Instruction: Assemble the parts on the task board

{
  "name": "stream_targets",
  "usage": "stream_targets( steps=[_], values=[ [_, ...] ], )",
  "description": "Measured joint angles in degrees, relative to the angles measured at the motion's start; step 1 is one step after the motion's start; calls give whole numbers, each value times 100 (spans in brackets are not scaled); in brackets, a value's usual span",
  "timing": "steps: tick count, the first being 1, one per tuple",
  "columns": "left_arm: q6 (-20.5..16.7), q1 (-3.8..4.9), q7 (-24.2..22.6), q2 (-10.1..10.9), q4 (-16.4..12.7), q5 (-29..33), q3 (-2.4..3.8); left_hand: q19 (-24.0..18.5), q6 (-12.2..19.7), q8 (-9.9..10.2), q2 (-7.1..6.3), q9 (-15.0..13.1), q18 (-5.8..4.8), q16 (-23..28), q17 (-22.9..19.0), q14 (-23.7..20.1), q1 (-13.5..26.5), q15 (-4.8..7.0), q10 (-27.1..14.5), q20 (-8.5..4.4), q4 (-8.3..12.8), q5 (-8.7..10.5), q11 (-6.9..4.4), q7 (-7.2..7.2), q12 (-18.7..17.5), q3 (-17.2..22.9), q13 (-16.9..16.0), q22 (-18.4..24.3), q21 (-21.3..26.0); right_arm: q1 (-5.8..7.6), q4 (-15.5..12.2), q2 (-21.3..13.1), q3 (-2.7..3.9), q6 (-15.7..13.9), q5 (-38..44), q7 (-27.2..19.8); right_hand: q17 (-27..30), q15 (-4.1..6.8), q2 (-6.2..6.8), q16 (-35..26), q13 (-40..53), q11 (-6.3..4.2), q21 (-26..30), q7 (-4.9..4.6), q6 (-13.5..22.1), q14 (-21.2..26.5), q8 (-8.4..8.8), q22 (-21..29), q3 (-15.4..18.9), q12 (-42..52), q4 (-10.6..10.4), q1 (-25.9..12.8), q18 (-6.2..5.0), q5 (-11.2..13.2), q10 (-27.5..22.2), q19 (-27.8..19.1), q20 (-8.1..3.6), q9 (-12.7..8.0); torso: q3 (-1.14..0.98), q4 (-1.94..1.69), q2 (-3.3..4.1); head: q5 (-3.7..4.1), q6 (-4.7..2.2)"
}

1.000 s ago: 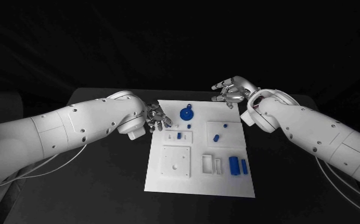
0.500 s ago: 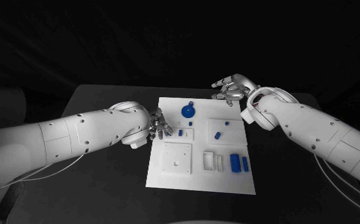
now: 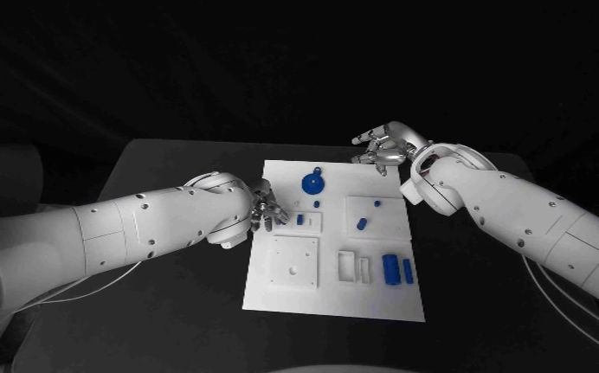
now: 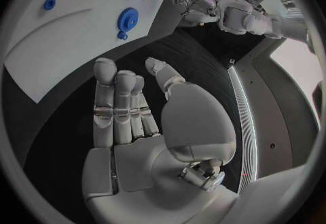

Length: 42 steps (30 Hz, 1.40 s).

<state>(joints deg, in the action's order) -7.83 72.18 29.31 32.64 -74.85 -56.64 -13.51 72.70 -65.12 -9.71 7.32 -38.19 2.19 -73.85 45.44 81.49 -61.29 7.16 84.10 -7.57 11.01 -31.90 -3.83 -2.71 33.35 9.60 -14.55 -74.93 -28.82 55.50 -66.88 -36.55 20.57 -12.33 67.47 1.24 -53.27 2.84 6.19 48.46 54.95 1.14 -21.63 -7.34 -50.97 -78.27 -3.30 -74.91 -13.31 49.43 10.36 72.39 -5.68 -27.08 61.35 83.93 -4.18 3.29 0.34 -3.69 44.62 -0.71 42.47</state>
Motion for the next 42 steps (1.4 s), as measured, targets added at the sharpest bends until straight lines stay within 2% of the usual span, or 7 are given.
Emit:
stream_targets(
  steps=[4, 5, 17, 28, 33, 42],
  values=[
    [-48, -14, -2, -20, 32, -53, 0, 0, 0, 12, 0, -4, 0, 0, 5, 0, 0, 0, 0, 0, 1, -14, 0, 0, 0, 0, 0, 0, 0, -1, 0, -1, 0, 1, 1, 0, 0, 0, 0, 0, 0, 0, 0, 0, 0, 0, 0, 0, 0, 0, 0, 0, 0, 0, 0, 0, 0, 0, -1, 3, 1, 10, 0],
    [-59, -15, -3, -22, 40, -66, 0, 0, 0, 16, 0, -94, 0, 0, 5, 0, 0, 0, 0, 0, 1, -16, 0, 0, 0, 0, 0, 0, 0, -1, -1, -3, 0, 1, 1, 0, 0, 0, 0, 0, 0, 0, 0, 0, 0, 0, 0, 0, 0, 0, 0, 0, 0, 0, 0, 0, 0, 0, -2, 3, 1, 11, 0],
    [-142, -24, -1, -68, 86, -234, 0, 0, -20, -11, -1, -98, 0, 0, 15, 0, -1, 0, -1, 0, 1, -21, -1, -20, 21, 0, 0, 1, 0, -2, -9, -12, 0, 4, 5, 0, 0, 0, 0, -20, 1, 0, 0, 0, 0, 0, 0, 0, 0, 0, 0, 0, 0, 0, 0, 0, 0, 0, -3, 0, 1, 8, 0],
    [-174, -109, 1, -153, 189, -370, 1, 0, -20, -9, -1, -103, 0, 0, 15, 0, -1, -1, -1, 0, 9, -20, -1, -20, 21, -7, 7, 2, 0, -2, -18, -16, 0, 10, 7, 0, 0, 0, -25, -20, 1, 0, 0, 0, 0, 0, 0, 0, -16, 0, 16, -25, 0, 0, 0, 0, 0, 5, 8, -3, 5, 8, 3],
    [-178, -123, -3, -188, 238, -420, 6, 0, -20, 2, -1, -470, 0, 0, 14, 0, -1, -1, -1, 0, 9, -20, -1, -20, 21, -7, 8, 2, 0, -3, -17, -19, 0, 13, 7, 0, 0, 0, -25, -20, 1, 0, 0, 0, 0, 0, 0, 0, -16, 0, 16, -24, 0, 0, 0, 0, 0, 5, 11, 0, 6, 12, 12],
    [-172, -138, -22, -212, 261, -513, 7, -1, -20, 15, -1, -707, 0, 0, 14, -1, -1, -1, -1, 0, 16, -46, -1, -20, 21, -15, 16, 2, -23, -5, -17, -21, 0, 19, 9, 0, 0, 0, -25, -20, 1, 0, 0, 0, 0, 0, 0, 0, -16, 0, 16, -24, 0, 0, 0, 0, 0, 5, 7, -3, 4, 8, 32]
  ],
)
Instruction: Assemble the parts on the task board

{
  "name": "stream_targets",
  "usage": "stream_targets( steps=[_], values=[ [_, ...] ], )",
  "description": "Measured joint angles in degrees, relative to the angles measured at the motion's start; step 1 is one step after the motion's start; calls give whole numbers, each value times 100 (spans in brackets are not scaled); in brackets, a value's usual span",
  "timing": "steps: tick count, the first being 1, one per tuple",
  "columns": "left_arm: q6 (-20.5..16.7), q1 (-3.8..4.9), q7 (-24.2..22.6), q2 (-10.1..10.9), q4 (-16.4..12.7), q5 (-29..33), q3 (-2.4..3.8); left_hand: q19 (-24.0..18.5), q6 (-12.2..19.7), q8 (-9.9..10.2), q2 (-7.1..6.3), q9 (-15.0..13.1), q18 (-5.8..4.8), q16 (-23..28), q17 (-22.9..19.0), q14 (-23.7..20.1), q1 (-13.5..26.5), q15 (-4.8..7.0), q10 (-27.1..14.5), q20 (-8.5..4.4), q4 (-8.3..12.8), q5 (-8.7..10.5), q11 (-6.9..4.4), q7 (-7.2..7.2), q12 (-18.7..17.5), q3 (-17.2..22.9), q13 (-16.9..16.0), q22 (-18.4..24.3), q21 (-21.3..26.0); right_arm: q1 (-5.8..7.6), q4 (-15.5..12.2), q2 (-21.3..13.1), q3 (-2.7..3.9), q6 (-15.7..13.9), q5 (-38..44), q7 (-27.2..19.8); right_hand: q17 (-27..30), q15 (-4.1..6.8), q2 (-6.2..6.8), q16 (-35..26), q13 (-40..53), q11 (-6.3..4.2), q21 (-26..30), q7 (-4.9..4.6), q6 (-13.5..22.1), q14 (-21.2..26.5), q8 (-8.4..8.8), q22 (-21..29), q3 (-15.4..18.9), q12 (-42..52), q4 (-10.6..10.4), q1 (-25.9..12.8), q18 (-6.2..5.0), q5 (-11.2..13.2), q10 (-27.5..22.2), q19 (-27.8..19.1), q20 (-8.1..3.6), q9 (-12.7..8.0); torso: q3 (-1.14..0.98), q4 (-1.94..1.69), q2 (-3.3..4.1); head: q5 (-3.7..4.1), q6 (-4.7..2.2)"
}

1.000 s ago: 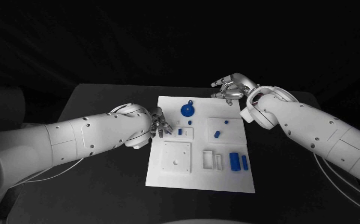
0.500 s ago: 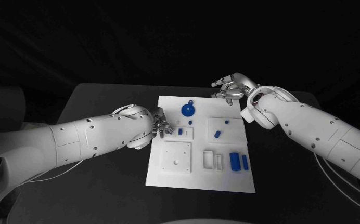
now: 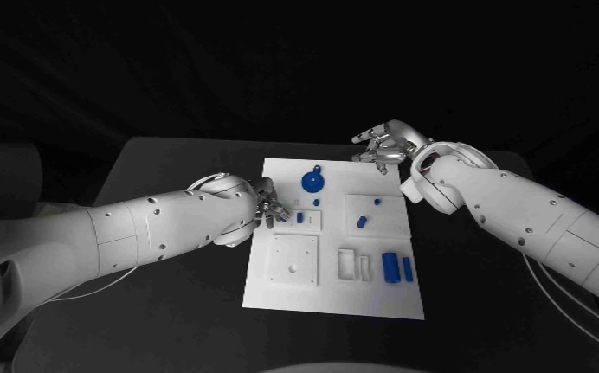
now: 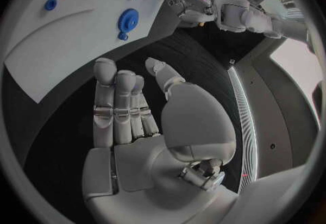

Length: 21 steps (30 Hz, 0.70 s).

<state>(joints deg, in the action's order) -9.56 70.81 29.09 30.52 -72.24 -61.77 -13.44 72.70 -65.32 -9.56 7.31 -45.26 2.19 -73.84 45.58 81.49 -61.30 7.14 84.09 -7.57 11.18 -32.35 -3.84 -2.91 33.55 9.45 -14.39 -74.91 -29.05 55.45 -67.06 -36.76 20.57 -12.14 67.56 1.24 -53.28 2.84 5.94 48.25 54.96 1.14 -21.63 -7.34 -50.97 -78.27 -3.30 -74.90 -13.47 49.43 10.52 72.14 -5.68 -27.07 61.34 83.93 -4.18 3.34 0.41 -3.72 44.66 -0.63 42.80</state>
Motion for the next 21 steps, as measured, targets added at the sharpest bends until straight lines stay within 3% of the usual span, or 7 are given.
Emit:
stream_targets(
  steps=[10, 21],
  values=[
    [4, -26, -8, -24, 17, -108, 0, 0, 1, -26, 0, -414, 0, 0, -1, -1, 0, 0, 0, 0, 0, 0, 0, 1, 0, -1, 5, 1, 0, -6, -8, -10, 0, 9, 2, 0, 0, 0, 0, 0, -1, 0, 0, 0, 0, 0, 0, 0, 0, 0, 0, 0, 0, 0, 0, 0, 0, 0, -7, 6, 0, -8, 15],
    [24, -38, -10, -20, -2, -185, -4, 0, 2, -16, 0, -619, 0, 0, -1, -1, 0, -1, 0, 0, 1, 2, 0, 2, 0, -1, 4, -1, 0, -14, -18, -29, 0, 14, 4, 0, 0, 0, 0, 0, -4, 0, 0, -20, -22, 0, 0, 0, -16, 0, 16, 0, 0, -22, 0, 0, 0, -1, -8, 6, -3, -7, 31]
  ],
)
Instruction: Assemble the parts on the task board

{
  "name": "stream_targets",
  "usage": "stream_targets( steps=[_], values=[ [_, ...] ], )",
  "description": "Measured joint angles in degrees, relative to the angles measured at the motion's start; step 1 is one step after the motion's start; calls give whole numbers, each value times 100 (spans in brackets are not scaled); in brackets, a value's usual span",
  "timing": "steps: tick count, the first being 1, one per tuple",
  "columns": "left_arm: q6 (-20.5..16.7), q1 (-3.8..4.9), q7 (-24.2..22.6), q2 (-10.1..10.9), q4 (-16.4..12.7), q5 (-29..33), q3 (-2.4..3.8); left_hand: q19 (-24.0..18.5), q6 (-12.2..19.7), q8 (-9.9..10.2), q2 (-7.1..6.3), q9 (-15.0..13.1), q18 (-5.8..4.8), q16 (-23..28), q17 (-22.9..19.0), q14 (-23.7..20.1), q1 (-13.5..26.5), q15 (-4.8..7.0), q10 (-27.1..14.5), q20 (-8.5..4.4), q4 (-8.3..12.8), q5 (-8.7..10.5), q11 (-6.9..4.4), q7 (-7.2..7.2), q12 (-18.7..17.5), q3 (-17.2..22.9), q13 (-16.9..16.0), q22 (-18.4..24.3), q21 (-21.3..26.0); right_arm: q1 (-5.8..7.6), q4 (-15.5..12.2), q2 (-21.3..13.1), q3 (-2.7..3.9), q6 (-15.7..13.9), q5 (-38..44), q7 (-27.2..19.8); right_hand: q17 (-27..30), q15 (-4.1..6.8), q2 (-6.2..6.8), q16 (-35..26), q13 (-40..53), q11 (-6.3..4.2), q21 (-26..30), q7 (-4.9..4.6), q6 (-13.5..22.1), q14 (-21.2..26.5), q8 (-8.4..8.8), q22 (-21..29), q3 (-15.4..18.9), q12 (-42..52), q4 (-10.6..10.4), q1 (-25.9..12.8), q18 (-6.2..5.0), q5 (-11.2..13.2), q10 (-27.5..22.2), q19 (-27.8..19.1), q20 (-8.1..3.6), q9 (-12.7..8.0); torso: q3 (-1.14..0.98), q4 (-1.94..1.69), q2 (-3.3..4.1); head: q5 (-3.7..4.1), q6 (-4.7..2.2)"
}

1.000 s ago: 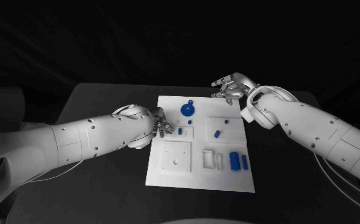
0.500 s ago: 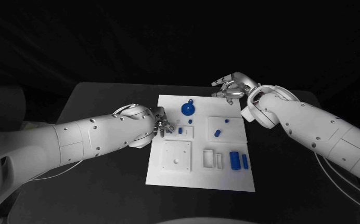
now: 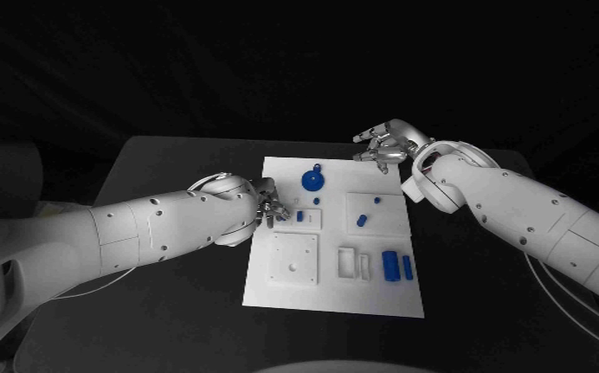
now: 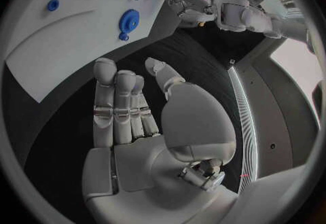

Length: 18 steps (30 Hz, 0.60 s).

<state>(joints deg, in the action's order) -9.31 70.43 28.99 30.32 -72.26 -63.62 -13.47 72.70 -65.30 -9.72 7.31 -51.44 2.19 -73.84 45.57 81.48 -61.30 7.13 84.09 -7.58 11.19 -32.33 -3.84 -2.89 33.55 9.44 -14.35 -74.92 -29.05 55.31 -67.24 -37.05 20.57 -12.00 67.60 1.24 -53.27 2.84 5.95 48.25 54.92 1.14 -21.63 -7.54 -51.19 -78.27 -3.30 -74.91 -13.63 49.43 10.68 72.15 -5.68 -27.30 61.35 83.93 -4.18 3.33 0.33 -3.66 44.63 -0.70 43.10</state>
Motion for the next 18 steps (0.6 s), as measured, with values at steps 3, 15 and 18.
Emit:
stream_targets(
  steps=[3, 15, 18],
  values=[
    [18, 0, 3, 3, -6, -18, 0, 0, 0, 2, 0, -2, 0, 0, 0, 0, 0, 0, 0, 0, 7, 1, 0, 0, 0, -7, 0, -2, 0, -3, -2, -3, 0, 1, 0, 0, 0, 0, 0, 0, 0, 0, 0, 1, -1, 0, 0, 0, 0, 0, 0, 0, 0, 0, 0, 0, 0, 0, 0, -1, 0, 3, 5],
    [113, 5, 7, -2, -2, -57, 4, 0, 2, -34, 0, 7, 0, 0, 11, 0, 0, 0, 0, 0, 7, -73, 0, 2, 0, -7, 0, -2, 0, -8, -7, -7, 0, 6, 1, -2, 0, 0, -22, 0, 1, 0, 0, 7, -8, 0, 0, 0, 0, 0, 0, -22, 0, 0, 0, 0, 0, 0, 1, -1, 3, 7, 13],
    [128, 5, 5, -12, 13, -61, 6, 0, 6, -44, -1, 12, 0, 0, 11, 0, 1, 0, 0, 0, 7, -73, 0, 7, 0, -7, 0, -2, 0, -8, -8, -7, 0, 7, 1, -2, 0, 0, -22, 0, 1, 0, 0, 8, -8, 0, 0, 0, 0, 0, 0, -22, 0, 0, 0, 0, 0, 0, 3, -1, 3, 7, 9]
  ],
)
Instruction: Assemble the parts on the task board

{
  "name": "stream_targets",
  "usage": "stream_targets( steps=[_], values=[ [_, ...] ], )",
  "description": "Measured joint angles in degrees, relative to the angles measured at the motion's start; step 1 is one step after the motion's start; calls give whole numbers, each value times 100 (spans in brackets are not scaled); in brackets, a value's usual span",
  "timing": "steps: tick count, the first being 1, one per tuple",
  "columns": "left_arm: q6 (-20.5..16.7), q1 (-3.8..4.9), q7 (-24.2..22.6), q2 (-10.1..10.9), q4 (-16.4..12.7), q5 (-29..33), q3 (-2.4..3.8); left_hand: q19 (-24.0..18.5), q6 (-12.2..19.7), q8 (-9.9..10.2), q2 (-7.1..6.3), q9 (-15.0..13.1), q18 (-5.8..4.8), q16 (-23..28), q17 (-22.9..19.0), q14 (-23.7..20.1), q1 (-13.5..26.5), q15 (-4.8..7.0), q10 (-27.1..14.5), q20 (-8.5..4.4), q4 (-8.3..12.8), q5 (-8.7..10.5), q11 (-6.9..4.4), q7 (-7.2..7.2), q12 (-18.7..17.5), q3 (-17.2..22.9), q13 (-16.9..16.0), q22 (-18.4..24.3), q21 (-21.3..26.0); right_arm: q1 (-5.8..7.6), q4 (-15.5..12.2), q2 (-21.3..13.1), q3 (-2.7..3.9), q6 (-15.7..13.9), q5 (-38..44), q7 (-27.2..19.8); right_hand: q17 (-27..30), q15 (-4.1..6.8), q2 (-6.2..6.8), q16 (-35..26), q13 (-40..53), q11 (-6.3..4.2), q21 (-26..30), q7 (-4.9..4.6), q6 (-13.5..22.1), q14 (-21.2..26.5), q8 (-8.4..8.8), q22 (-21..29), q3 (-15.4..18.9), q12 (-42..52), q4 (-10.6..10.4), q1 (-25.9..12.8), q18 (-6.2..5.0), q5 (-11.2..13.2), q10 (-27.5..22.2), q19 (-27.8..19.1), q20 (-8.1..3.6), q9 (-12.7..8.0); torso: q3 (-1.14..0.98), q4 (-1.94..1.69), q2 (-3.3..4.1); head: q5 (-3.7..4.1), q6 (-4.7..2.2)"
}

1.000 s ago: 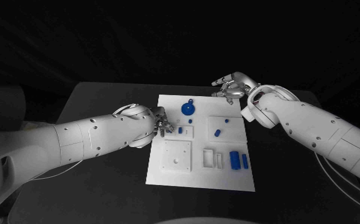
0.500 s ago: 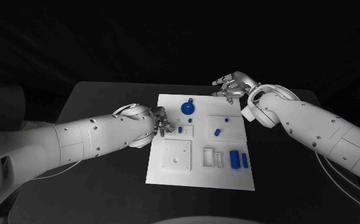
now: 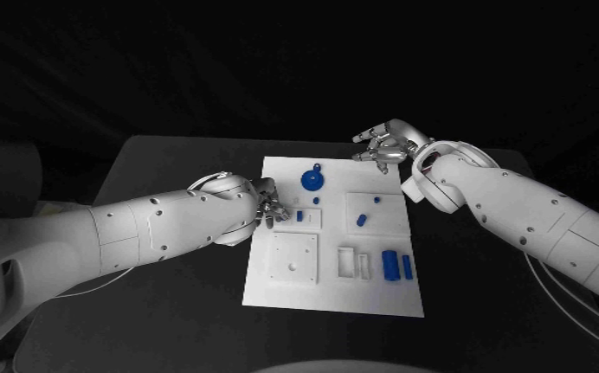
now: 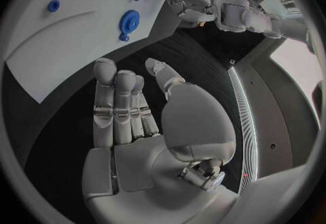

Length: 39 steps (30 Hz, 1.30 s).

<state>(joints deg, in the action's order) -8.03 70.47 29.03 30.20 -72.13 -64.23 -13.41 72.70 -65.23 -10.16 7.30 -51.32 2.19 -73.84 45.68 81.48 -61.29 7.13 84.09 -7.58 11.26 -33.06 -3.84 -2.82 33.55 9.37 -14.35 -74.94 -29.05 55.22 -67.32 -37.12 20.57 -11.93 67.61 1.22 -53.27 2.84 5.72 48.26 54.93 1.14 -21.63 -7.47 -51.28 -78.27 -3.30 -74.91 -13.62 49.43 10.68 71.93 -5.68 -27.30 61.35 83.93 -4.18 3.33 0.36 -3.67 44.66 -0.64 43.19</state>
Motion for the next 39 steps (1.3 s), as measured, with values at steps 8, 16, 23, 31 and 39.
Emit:
stream_targets(
  steps=[8, 16, 23, 31, 39],
  values=[
    [35, -13, -12, -69, 100, -2, 9, 0, -22, -43, -32, -20, 0, 0, 16, 9, 32, -9, 3, 0, 0, -49, 3, -21, 0, 0, 0, 1, 0, -1, -2, 0, 0, 2, 1, 0, 0, 0, 23, 0, 1, 0, 0, 1, 0, 0, 0, 0, 0, 0, 0, -23, 0, -24, 0, 0, 0, 0, 0, 1, 2, 4, 3],
    [71, -29, -33, -146, 228, -5, 21, 0, -120, -26, -77, -20, -2, 0, 15, 10, 77, -10, 37, 0, 16, -52, 36, 37, 23, -16, 0, 1, 0, -1, -5, 1, 0, 3, 2, 0, 0, 0, 23, 0, 1, 0, 0, 1, 0, 0, 0, 0, -32, 0, 0, -23, 0, -23, 0, 0, 0, 0, -3, 4, 3, 14, -2],
    [137, -36, -47, -190, 301, -4, 36, 0, -172, -22, -91, 12, -1, 0, 15, 20, 91, -20, 99, 0, 16, -54, 95, 87, 23, -16, 15, 2, 0, -2, -11, 3, 0, 4, 3, 0, 0, 0, 23, 0, 1, 0, 0, 1, 0, 0, 0, 0, -32, 0, 0, -22, 0, -23, 0, 0, 0, 0, -3, 7, 5, 27, 13],
    [191, -39, -81, -204, 343, 8, 45, 0, -186, 12, -157, 9, -2, 0, 14, 20, 25, -21, 99, 0, 16, 19, 95, 84, 23, -16, 50, 2, 0, -3, -12, -1, 0, 4, 3, 0, 0, 0, 23, 0, 1, 0, 0, 2, 0, 0, 0, 0, -32, 0, 0, -22, 0, -23, 0, 0, 0, 0, -2, 1, 1, 36, 17],
    [199, -45, -105, -188, 360, 8, 45, 0, -321, 72, -486, 68, 0, 0, 14, 20, -84, -21, 100, 0, -318, 140, 95, 218, 23, -93, 65, 2, 0, -6, -13, -15, 0, 4, 3, -2, 0, 0, 23, 0, 1, 0, 0, 2, 0, 0, 0, 0, -32, 0, 0, -22, 0, -23, 0, 0, 0, -1, 4, -3, -1, 44, 17]
  ],
)
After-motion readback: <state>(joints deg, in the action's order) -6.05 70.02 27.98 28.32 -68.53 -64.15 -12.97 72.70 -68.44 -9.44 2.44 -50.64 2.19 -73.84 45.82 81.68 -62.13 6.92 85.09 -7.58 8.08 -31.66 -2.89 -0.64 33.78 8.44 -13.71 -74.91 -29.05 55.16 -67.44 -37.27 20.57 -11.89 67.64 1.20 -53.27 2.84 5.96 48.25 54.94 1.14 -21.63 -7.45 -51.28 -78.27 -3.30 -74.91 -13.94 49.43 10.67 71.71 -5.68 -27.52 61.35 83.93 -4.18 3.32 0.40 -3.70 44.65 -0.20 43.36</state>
